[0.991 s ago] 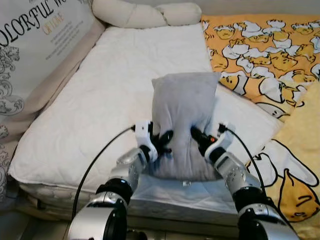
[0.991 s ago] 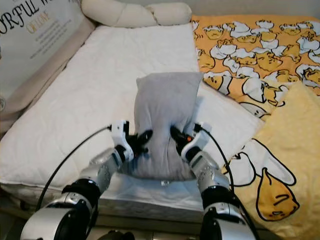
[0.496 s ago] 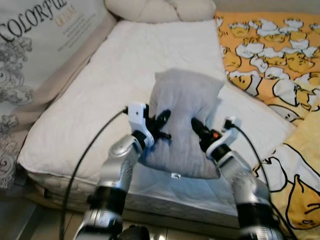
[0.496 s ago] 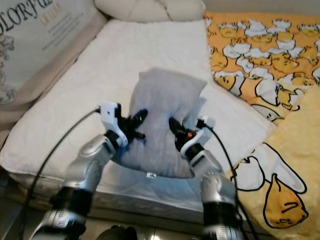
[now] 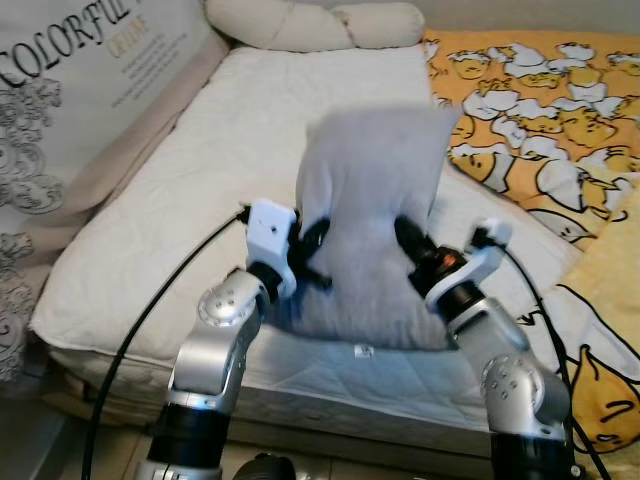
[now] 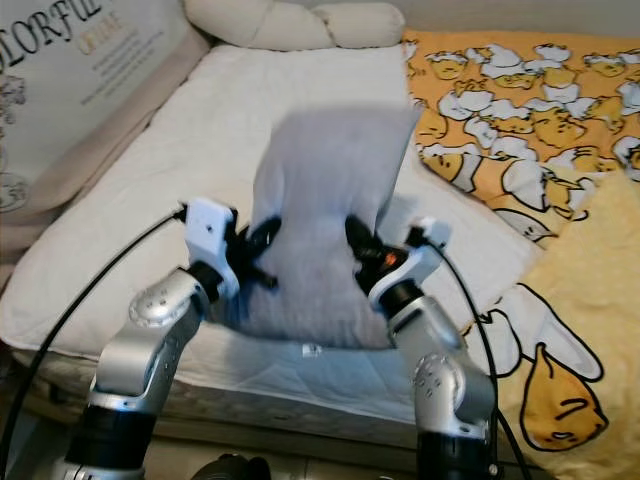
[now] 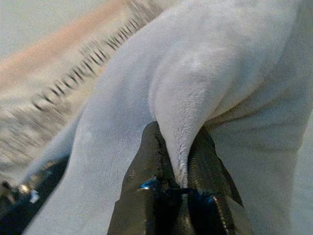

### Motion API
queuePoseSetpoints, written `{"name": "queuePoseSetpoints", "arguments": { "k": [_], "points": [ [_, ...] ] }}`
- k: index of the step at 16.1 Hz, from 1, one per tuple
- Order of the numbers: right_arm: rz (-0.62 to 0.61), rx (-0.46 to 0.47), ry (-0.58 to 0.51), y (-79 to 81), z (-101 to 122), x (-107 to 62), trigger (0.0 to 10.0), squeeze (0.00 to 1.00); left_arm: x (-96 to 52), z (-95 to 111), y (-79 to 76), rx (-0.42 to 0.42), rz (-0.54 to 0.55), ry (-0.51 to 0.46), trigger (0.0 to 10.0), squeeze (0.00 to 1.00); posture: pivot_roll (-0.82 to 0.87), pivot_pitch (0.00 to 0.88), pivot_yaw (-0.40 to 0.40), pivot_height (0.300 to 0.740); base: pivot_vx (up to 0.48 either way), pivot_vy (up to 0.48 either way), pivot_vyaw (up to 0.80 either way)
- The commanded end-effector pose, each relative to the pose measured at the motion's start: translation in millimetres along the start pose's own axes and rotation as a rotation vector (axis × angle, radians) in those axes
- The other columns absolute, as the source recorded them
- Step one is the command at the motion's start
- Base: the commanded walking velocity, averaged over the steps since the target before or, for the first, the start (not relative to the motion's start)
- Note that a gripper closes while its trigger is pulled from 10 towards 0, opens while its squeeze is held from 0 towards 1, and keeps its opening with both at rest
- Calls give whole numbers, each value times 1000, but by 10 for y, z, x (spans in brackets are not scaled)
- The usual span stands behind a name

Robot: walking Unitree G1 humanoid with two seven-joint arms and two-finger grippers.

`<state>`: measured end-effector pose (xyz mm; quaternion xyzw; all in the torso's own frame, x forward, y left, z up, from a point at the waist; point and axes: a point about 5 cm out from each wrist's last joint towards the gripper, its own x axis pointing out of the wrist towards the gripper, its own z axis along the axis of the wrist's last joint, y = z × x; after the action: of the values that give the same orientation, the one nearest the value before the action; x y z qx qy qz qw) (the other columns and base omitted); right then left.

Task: Clean up the room

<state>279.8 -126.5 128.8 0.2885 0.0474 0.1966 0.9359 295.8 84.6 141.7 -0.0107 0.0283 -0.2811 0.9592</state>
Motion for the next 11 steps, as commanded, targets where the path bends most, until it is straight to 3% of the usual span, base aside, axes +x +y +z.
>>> {"name": "queuePoseSetpoints", "arguments": {
  "k": [1, 4, 11],
  "points": [
    [33, -40, 18, 121, 5, 29, 10000, 0, -20, 112, -29, 53, 3, -32, 10000, 0, -61, 0, 39, 740, 0, 0, 0],
    [13, -63, 35, 131, -33, 12, 10000, 0, -78, 115, 26, 100, 36, -30, 10000, 0, -51, 0, 23, 740, 0, 0, 0],
    [-57, -52, 19, 105, -41, 11, 10000, 0, -114, 129, 146, 138, 95, 16, 10000, 0, -57, 0, 42, 740, 0, 260, 0]
  ]
}}
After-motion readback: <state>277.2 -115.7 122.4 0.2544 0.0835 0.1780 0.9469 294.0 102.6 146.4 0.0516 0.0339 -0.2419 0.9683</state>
